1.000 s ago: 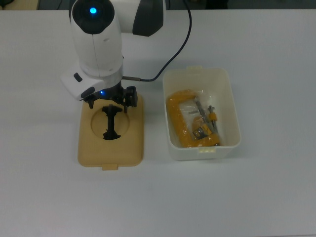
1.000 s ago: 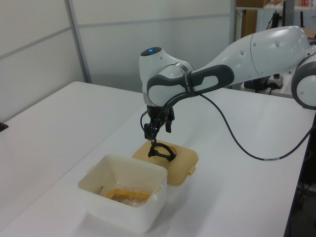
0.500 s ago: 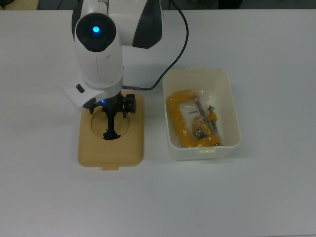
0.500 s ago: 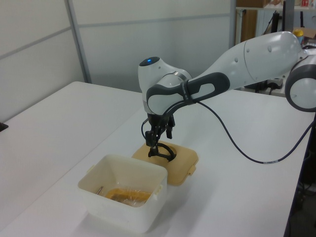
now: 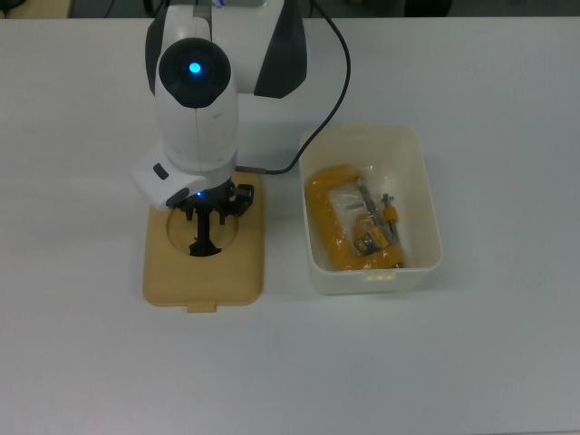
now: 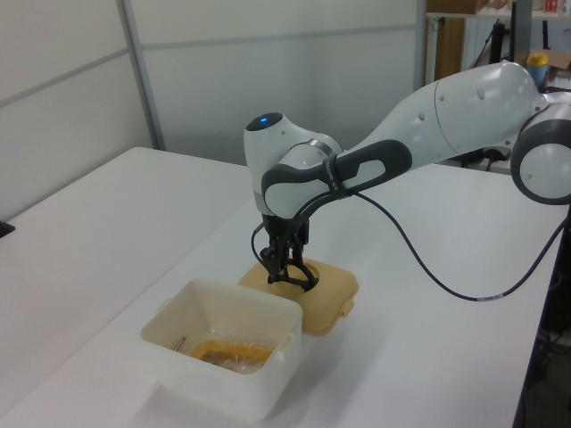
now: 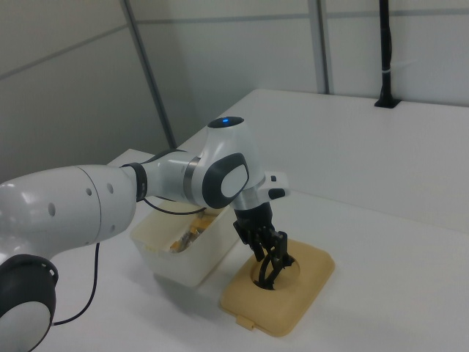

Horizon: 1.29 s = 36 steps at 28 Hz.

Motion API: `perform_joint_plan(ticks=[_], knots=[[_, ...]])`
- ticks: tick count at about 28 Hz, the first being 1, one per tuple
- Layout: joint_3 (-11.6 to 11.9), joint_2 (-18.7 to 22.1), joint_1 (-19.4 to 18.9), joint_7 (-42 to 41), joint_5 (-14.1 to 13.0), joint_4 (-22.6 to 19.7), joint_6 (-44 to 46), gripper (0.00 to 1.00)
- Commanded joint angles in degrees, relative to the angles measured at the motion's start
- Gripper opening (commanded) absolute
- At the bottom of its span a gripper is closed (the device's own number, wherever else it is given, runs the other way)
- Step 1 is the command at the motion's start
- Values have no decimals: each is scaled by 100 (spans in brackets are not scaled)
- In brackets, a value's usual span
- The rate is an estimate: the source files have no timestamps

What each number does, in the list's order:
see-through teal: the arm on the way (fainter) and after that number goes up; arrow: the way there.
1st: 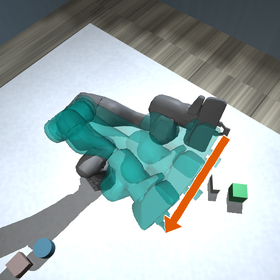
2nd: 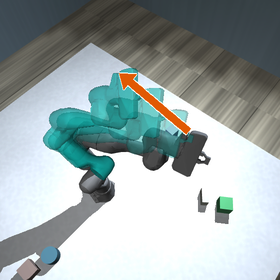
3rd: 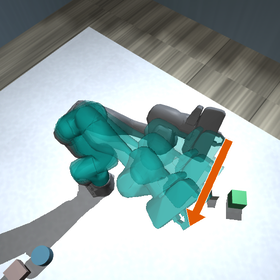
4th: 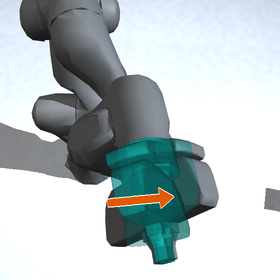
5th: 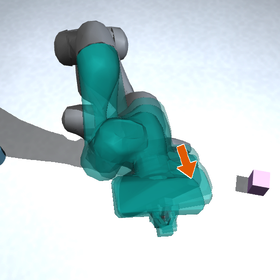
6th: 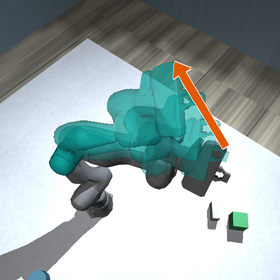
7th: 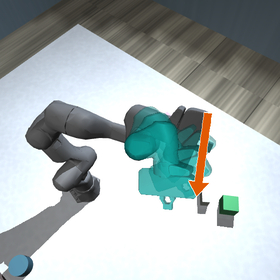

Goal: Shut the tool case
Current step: 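Close the gripper around the black handle of the tan lid, then lift the tan lid by its handle off the table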

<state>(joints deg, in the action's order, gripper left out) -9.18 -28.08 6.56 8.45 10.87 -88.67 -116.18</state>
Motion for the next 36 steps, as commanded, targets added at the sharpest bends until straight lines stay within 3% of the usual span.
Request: perform_joint_plan(ticks=[1,5,17,31,36], knots=[[-76,4,73,271,135,-81,-203,14],[-76,-5,73,298,126,-63,-203,0],[-76,39,223,254,65,-28,-177,0],[-84,303,267,-9,3,297,315,0],[-76,452,275,-405,-330,526,798,0]])
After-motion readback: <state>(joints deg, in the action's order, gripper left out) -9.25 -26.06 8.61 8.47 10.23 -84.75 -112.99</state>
